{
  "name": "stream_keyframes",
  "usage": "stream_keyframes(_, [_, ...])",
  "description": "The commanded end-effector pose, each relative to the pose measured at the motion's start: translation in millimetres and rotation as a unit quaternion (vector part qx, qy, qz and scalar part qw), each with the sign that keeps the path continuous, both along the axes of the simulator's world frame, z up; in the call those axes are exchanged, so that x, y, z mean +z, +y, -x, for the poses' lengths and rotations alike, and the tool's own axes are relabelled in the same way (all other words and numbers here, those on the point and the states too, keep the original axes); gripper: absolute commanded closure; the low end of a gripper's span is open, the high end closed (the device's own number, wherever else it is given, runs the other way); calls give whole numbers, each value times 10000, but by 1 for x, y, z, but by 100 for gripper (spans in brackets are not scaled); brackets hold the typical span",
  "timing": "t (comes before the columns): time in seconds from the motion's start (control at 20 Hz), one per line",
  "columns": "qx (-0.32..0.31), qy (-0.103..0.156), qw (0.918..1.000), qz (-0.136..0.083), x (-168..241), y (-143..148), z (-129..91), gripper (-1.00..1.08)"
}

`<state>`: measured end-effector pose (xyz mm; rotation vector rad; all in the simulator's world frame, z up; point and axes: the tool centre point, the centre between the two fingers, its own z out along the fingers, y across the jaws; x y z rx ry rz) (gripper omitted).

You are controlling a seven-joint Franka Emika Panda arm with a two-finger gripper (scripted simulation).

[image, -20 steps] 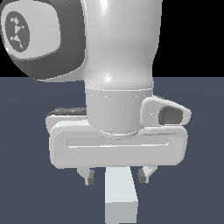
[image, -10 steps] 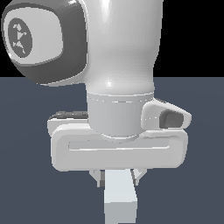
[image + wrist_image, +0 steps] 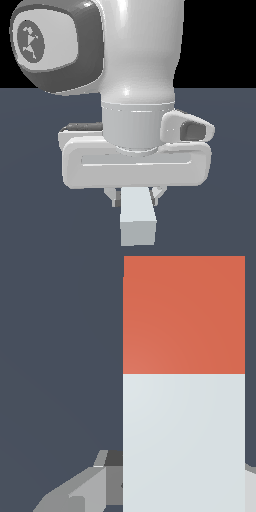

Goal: Insert the peg into the horizontal hole in a box.

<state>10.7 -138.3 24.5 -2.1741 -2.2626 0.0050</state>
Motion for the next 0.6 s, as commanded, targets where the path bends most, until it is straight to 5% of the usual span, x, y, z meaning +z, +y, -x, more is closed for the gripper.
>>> stream_keyframes(0.0, [30,-24,10000,1,8,13,-5,108])
stream_keyframes(0.55, [212,-24,9998,6,65,127,-31,108])
